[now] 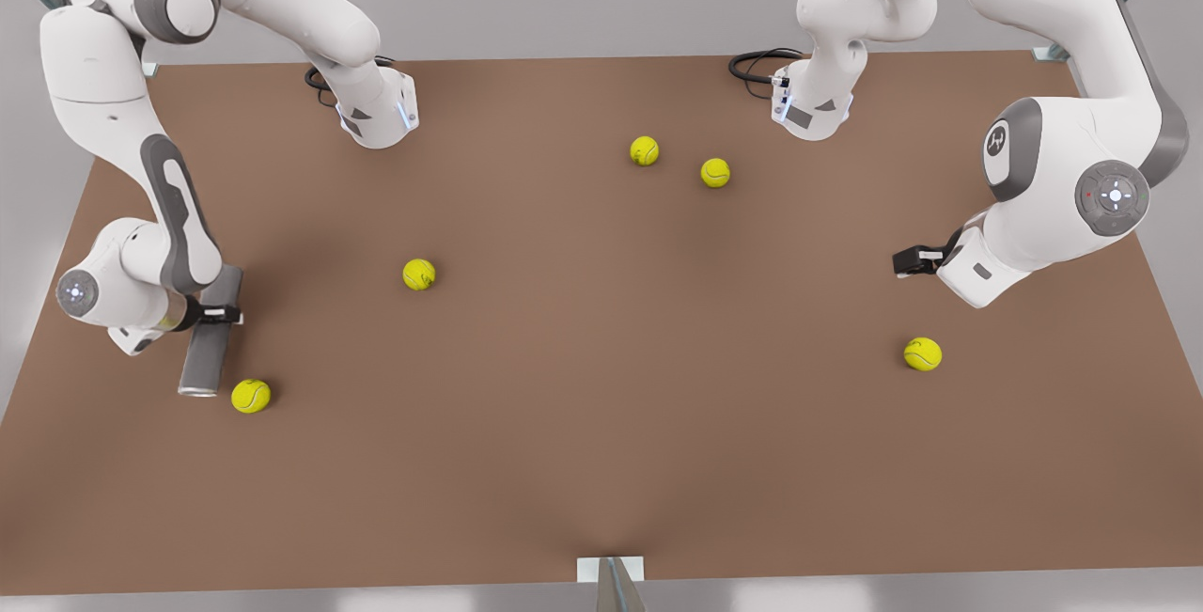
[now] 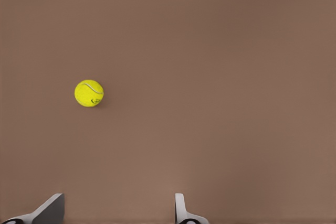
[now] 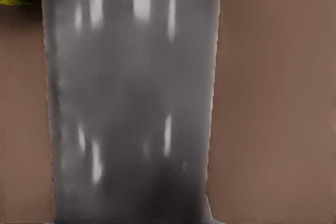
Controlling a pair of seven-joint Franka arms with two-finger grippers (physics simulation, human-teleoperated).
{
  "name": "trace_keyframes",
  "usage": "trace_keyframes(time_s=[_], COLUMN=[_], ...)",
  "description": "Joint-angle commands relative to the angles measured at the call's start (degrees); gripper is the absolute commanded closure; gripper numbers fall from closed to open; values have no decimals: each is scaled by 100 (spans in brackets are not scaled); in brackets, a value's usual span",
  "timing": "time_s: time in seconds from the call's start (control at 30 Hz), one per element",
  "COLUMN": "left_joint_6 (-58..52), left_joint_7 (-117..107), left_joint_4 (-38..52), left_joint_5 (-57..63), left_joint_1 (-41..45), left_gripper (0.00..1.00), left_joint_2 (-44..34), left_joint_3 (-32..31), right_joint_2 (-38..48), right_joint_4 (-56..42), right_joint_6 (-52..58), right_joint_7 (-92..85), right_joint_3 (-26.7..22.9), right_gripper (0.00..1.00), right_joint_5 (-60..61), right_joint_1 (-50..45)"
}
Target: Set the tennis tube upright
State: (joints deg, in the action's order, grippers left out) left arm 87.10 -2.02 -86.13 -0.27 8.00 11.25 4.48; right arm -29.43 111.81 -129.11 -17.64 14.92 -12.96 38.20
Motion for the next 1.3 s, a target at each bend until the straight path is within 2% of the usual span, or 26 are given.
trace_keyframes(time_s=[0.0, 0.13, 0.23, 0.5, 1.27], left_joint_6=[0, 0, 8, -9, -71], left_joint_7=[0, 0, 0, 0, -9], left_joint_4=[0, 0, 0, 0, -9], left_joint_5=[1, 1, 1, 1, 1], left_joint_1=[0, 0, 0, 0, -9], left_gripper=[0, 0, 0, 0, 0], left_joint_2=[0, 0, 0, 0, 0], left_joint_3=[0, 0, 0, 0, 0], right_joint_2=[7, 16, 69, 69, -2], right_joint_4=[-35, -818, -827, -836, -1354], right_joint_6=[52, 791, 800, 800, 783], right_joint_7=[15, 32, 67, 85, 876], right_joint_3=[11, 582, 881, 934, 925], right_gripper=[31, 31, 31, 31, 29], right_joint_5=[-14, -23, -23, -5, 30], right_joint_1=[-14, -59, -85, -577, -2941])
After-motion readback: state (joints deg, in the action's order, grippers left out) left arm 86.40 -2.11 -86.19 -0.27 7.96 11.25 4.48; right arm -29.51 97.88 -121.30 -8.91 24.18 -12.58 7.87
